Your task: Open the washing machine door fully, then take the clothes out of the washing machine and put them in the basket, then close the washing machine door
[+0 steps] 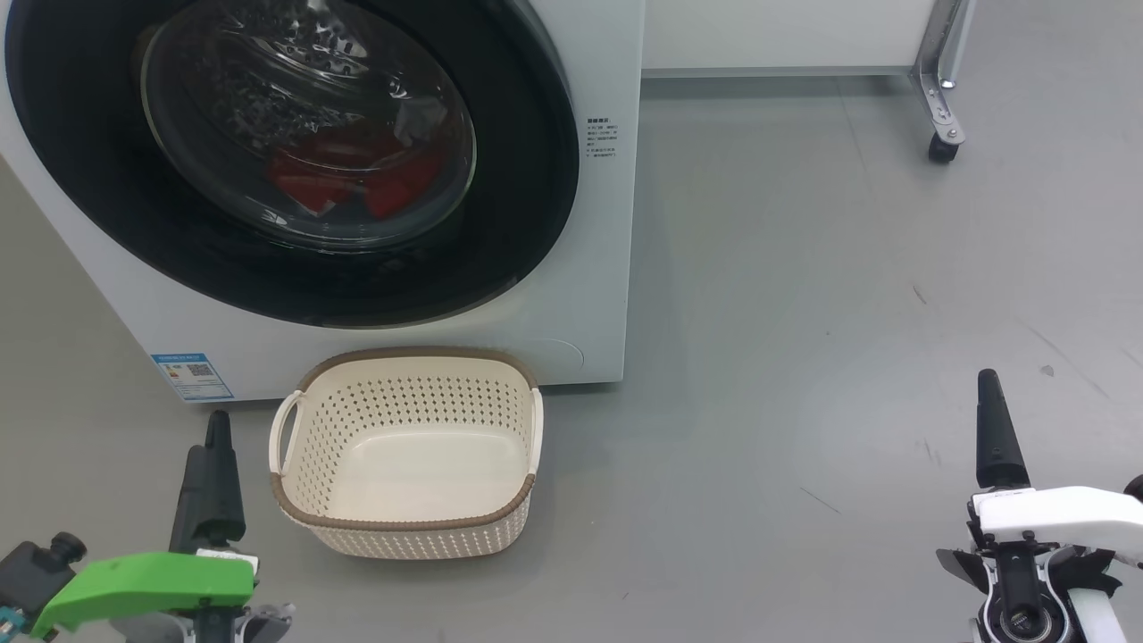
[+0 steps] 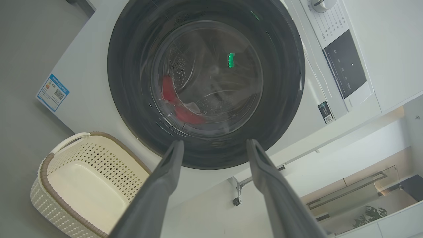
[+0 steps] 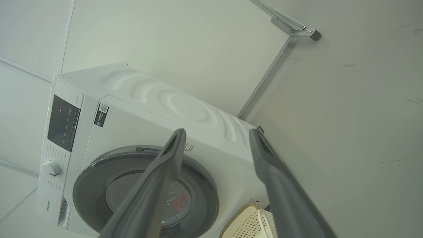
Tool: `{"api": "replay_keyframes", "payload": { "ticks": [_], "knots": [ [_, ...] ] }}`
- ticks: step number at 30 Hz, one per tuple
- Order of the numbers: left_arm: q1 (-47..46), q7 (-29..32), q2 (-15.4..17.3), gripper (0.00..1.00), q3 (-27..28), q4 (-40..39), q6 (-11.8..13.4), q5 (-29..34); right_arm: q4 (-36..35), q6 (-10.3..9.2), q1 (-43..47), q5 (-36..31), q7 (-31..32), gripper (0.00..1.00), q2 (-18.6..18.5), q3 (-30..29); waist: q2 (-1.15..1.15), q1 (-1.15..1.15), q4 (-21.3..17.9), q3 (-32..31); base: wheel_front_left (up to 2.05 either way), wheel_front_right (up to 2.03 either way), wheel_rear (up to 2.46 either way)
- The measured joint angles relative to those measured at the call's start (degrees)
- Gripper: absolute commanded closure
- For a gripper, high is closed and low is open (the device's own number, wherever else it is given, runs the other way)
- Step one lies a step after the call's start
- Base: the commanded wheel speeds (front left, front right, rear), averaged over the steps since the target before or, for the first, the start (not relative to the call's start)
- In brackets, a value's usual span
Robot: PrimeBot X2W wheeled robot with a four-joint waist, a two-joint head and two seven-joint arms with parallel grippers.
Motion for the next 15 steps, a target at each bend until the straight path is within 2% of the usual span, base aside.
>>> {"api": "replay_keyframes", "payload": {
  "ticks": [7,15],
  "knots": [
    [0.00,-1.41,0.00,0.00,-1.85,-1.68,0.01,5.57,-1.48,-0.49,0.00,-6.43,-1.14,0.00,-0.85,2.08,0.00,0.00,0.04,0.01,0.00,0.00,0.00],
    [0.01,-2.55,0.02,0.00,-4.03,-3.08,0.58,16.51,-2.96,-1.09,0.00,-16.62,-2.69,0.00,-3.15,4.53,0.00,0.00,0.14,0.21,0.00,0.00,0.00]
  ]
}}
